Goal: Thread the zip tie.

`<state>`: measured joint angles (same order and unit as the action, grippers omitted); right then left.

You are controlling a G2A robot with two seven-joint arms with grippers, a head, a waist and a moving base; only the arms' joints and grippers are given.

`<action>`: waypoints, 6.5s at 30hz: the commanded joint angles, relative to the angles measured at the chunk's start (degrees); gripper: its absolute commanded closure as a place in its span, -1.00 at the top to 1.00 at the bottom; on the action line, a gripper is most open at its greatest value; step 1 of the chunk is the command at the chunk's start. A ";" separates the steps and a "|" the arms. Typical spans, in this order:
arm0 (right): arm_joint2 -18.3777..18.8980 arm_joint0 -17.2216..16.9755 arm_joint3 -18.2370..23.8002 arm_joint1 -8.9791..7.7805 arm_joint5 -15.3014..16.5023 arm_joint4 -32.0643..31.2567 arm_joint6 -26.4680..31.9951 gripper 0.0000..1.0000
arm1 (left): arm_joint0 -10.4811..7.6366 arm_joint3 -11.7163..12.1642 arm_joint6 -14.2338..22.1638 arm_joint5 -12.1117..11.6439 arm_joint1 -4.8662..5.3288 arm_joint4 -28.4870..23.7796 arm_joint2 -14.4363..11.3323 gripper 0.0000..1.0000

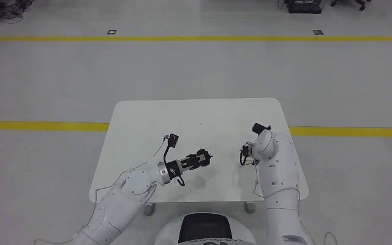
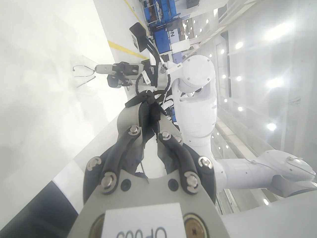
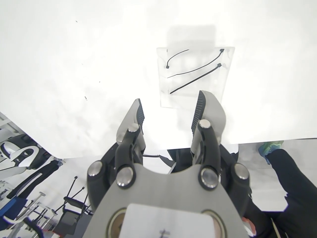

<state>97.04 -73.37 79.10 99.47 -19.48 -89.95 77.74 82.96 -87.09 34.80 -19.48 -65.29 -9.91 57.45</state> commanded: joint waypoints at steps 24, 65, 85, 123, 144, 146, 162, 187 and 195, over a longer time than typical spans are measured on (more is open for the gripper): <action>1.41 -0.06 -3.87 -0.25 0.00 0.00 -4.70 -0.18 | 0.00 0.00 0.00 0.00 0.00 0.00 0.00 -1.00; -0.08 1.55 -11.15 -1.39 0.00 0.00 -9.97 -0.38 | 0.00 0.00 0.00 0.00 0.00 0.00 0.00 -1.00; 1.23 3.72 -16.68 -1.26 0.00 0.00 -14.08 -0.46 | 0.00 0.00 0.00 0.00 0.00 0.00 0.00 -1.00; 0.00 3.24 -16.64 -2.57 0.00 0.00 -12.98 -0.50 | 0.00 0.00 0.00 0.00 0.00 0.00 0.00 -1.00; 0.43 0.03 -9.79 -2.27 0.00 0.00 -12.67 -1.00 | 0.00 0.00 0.00 0.00 0.00 0.00 0.00 -1.00; 0.42 -1.00 -7.89 -2.19 0.00 0.00 -12.12 -1.00 | 0.00 0.00 0.00 0.00 0.00 0.00 0.00 -1.00; -0.16 -0.45 -10.28 -2.21 0.00 0.00 -15.35 -0.68 | 0.00 0.00 0.00 0.00 0.00 0.00 0.00 -1.00; -1.19 0.37 -13.63 -3.49 0.00 0.00 -18.63 -0.58 | 0.00 0.00 0.00 0.00 0.00 0.00 0.00 -1.00; -1.80 1.75 -15.93 -3.95 0.00 0.00 -18.71 -0.56 | 0.00 0.00 0.00 0.00 0.00 0.00 0.00 -1.00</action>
<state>95.27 -71.81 63.52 95.57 -19.48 -89.95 59.06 82.96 -87.09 34.80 -19.48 -65.29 -9.91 57.45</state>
